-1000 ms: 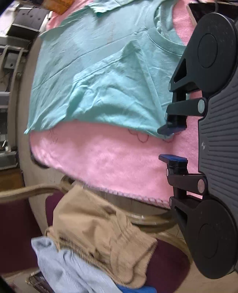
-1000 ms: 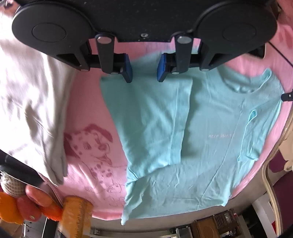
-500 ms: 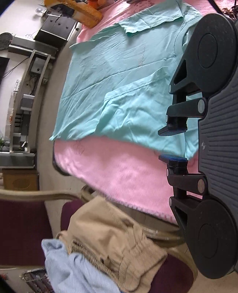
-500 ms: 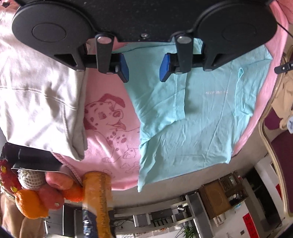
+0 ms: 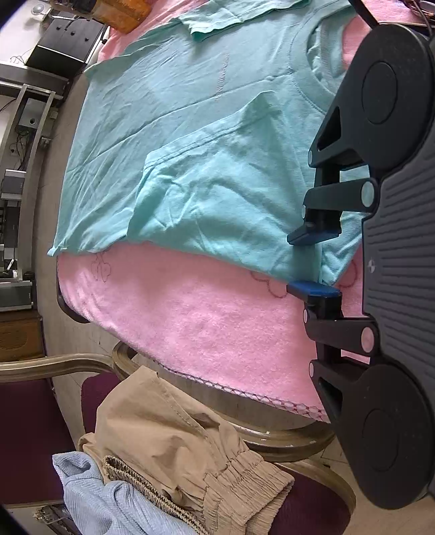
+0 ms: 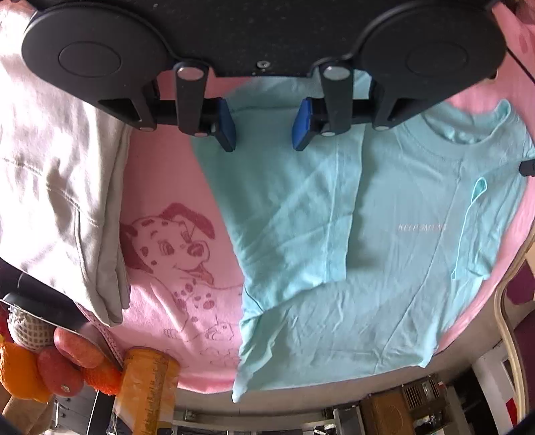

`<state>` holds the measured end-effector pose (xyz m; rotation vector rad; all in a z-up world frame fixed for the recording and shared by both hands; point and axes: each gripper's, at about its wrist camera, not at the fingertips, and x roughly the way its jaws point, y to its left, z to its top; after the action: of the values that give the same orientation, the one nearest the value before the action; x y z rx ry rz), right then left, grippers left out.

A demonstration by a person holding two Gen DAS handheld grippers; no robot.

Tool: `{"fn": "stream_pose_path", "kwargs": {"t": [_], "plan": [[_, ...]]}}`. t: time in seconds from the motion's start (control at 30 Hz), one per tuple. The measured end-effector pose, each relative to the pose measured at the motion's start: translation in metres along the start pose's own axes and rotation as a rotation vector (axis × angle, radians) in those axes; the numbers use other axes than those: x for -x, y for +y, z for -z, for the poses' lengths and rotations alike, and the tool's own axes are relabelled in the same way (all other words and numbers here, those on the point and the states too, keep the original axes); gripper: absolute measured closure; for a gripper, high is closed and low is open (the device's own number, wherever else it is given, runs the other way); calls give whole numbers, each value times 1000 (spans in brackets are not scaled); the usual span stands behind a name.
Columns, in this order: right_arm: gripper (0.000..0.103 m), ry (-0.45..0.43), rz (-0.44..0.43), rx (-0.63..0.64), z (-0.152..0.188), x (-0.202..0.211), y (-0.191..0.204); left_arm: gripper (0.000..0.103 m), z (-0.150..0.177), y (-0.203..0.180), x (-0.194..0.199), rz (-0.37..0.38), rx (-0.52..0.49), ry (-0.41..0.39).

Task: Fold clothes

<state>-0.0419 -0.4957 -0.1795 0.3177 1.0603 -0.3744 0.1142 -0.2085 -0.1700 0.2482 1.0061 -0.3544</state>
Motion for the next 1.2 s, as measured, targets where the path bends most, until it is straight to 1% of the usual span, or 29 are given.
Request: {"fn": "stream_pose_path", "kwargs": {"t": [0.13, 0.27, 0.4, 0.47, 0.5, 0.53, 0.57, 0.67, 0.8, 0.93, 1.07, 1.2], "plan": [[67, -18, -19, -37, 2, 8, -7, 74, 1, 3, 10, 9, 19, -34], [67, -71, -32, -62, -1, 17, -12, 74, -1, 4, 19, 22, 33, -80], [67, -144, -45, -65, -9, 28, -13, 75, -15, 11, 24, 62, 75, -99], [67, -187, -44, -46, -18, 33, -12, 78, -25, 10, 22, 71, 75, -106], [68, -208, -43, -37, -23, 36, -11, 82, -30, 10, 20, 76, 75, -110], [70, -213, -57, -37, -29, 36, -11, 83, -35, 10, 19, 81, 75, -113], [72, -207, -80, -43, -35, 34, -12, 83, -40, 8, 16, 86, 73, -114], [73, -179, -135, -68, -53, 21, -13, 84, -56, -1, 0, 107, 54, -102], [74, -108, -156, -91, -70, -9, -13, 85, -73, -15, -27, 128, 19, -61], [74, -56, -164, -95, -82, -35, -9, 84, -91, -22, -54, 118, 18, -31], [74, -46, -174, -72, -92, -49, -3, 83, -107, -21, -64, 131, 33, -46], [74, -96, -196, -72, -95, -51, -3, 82, -110, -23, -63, 128, 38, -114]]}}
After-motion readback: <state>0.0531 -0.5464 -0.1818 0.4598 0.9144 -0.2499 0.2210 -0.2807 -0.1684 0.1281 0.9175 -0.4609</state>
